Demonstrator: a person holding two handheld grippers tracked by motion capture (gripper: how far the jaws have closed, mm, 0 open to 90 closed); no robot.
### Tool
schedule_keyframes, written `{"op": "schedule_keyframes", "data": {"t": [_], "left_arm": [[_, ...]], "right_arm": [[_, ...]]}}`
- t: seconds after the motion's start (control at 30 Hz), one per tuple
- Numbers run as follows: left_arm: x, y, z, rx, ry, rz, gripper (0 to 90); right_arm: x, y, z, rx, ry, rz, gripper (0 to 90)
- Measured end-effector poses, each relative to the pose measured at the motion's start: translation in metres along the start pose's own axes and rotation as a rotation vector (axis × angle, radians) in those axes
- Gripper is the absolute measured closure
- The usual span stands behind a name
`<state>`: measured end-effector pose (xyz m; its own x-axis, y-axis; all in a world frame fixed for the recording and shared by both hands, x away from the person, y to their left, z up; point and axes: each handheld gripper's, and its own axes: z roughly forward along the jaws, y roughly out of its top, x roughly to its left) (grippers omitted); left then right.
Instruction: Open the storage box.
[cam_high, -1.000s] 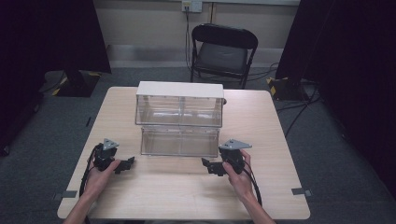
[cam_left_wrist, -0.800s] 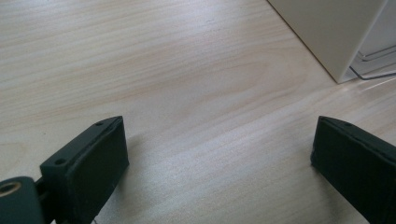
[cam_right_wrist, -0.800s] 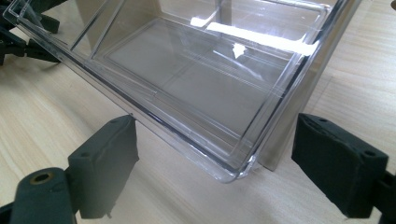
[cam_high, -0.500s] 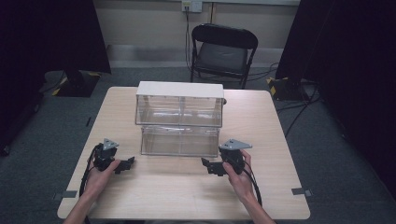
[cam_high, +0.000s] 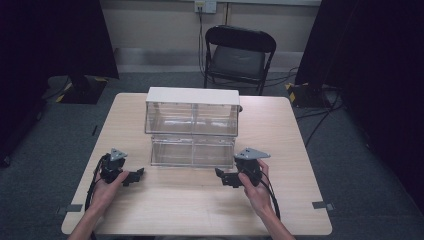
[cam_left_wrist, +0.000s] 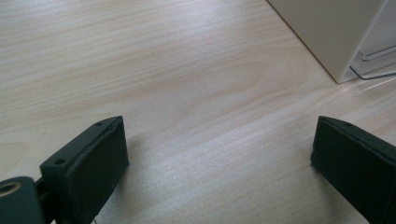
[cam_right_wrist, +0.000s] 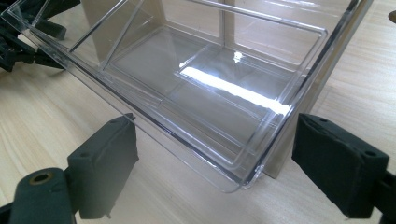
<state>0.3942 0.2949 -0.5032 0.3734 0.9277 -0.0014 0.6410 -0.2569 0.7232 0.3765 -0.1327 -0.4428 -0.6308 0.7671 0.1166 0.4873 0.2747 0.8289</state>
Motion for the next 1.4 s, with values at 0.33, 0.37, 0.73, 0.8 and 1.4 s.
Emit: {"op": "schedule_keyframes", "data": {"t": [0.33,0.37,0.73,0.8,1.4], "left_arm": [[0.0,0.0,0.0,0.0,0.0,0.0,3.4],[0.0,0.0,0.0,0.0,0.0,0.0,3.4],[0.0,0.0,0.0,0.0,0.0,0.0,3.4],[0.0,0.0,0.0,0.0,0.0,0.0,3.4],[0.0,0.0,0.0,0.0,0.0,0.0,3.4]], "right_arm": [[0.0,0.0012,-0.0013,-0.007,0.01,0.0,13.6],[-0.0002,0.0011,-0.0007,-0.009,0.009,-0.005,13.6],[0.0002,0.0035,-0.0034,-0.018,0.02,-0.006,13.5],[0.0002,0.0036,-0.0035,-0.019,0.02,-0.008,13.4],[0.0021,0.0055,-0.0051,-0.025,0.001,-0.015,11.7]]}}
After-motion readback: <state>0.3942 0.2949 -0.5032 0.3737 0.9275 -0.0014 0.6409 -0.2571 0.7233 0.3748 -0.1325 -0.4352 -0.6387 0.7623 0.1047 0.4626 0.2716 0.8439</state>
